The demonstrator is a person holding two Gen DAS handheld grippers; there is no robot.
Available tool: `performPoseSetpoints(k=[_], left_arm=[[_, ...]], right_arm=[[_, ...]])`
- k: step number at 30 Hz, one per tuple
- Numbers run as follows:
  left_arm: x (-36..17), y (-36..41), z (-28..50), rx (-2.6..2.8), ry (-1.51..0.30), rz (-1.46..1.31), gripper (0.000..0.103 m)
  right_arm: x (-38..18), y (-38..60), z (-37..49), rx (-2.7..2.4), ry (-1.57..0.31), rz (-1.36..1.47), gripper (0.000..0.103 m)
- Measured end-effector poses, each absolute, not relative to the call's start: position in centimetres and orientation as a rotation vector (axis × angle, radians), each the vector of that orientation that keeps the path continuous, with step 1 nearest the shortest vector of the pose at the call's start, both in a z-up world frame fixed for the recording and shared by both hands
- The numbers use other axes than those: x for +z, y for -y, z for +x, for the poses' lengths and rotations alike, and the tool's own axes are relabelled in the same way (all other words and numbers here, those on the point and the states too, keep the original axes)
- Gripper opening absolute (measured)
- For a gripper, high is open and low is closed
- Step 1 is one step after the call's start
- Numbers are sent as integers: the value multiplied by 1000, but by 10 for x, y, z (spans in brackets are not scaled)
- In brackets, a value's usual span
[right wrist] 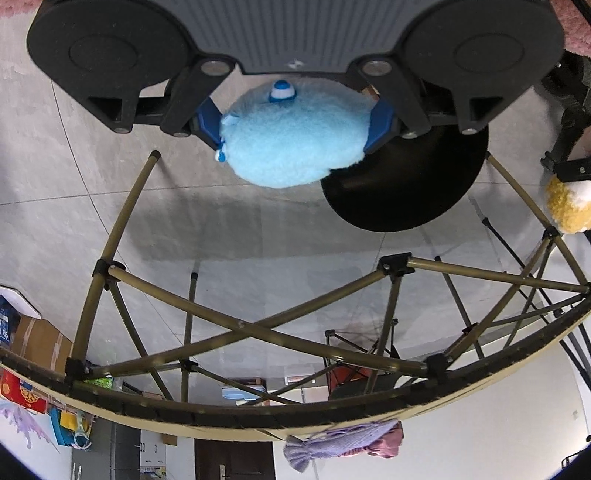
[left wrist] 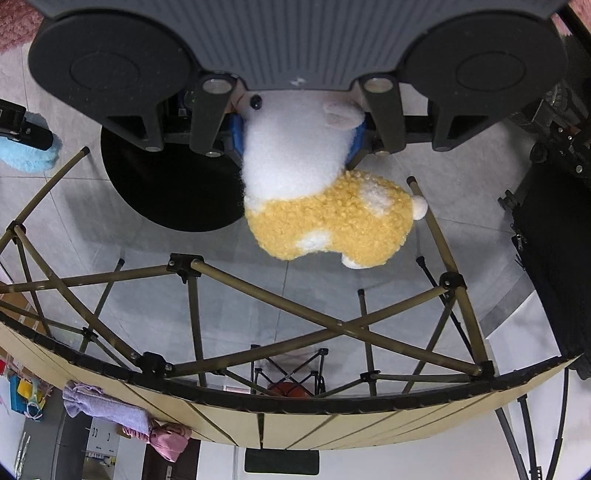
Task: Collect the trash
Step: 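Carry both plush toys down from the table to the black bin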
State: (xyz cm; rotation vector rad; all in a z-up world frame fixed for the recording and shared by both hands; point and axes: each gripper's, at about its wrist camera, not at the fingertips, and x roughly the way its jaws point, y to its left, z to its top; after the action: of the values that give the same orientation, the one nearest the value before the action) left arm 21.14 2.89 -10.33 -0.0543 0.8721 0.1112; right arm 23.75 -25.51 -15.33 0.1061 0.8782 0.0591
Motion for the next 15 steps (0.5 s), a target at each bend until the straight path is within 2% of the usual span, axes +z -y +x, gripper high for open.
performPoseSetpoints(k=[15], left_arm=[[-105, -8, 227, 86, -894, -44, 52]], right_arm=[[-163, 273, 245, 17, -901, 144, 76]])
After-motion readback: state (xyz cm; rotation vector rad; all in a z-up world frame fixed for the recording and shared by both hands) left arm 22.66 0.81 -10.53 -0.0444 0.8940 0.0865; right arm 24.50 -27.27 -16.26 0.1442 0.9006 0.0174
